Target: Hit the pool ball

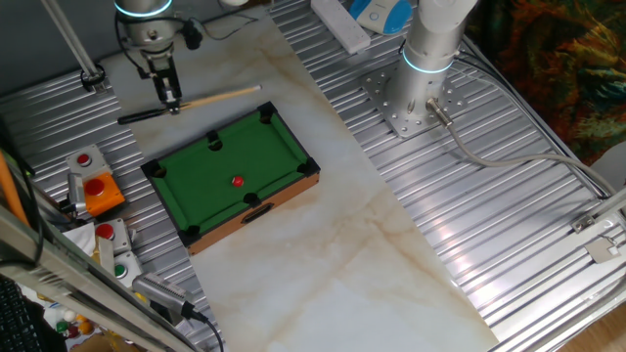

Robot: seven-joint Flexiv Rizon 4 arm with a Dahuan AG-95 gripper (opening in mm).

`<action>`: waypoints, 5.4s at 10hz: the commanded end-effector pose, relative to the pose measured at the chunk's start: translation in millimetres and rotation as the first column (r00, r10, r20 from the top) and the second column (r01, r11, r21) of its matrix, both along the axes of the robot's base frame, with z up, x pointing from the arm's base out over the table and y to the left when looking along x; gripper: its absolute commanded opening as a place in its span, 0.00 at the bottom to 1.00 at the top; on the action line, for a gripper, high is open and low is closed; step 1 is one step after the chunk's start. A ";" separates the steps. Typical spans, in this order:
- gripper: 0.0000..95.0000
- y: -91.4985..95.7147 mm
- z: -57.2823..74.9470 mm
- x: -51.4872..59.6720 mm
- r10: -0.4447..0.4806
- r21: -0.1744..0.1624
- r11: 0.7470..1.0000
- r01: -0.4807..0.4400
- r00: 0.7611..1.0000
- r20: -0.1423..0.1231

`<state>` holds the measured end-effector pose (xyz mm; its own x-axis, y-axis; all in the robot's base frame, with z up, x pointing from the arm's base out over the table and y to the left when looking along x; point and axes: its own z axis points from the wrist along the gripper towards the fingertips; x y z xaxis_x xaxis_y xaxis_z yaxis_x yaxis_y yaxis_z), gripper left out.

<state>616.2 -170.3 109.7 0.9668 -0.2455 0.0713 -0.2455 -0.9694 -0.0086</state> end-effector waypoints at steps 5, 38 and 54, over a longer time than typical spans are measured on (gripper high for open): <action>0.00 1.7 20.2 10.3 -0.238 0.001 0.971 0.238 0.971 -0.003; 0.00 -28.0 -13.1 -34.5 -0.947 -0.012 0.321 0.947 0.321 -0.028; 0.00 -17.9 -27.8 -36.7 -0.960 -0.044 0.281 0.959 0.281 0.004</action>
<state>577.8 -187.9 80.5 0.0386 -0.9958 0.0826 -0.9988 -0.0359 0.0342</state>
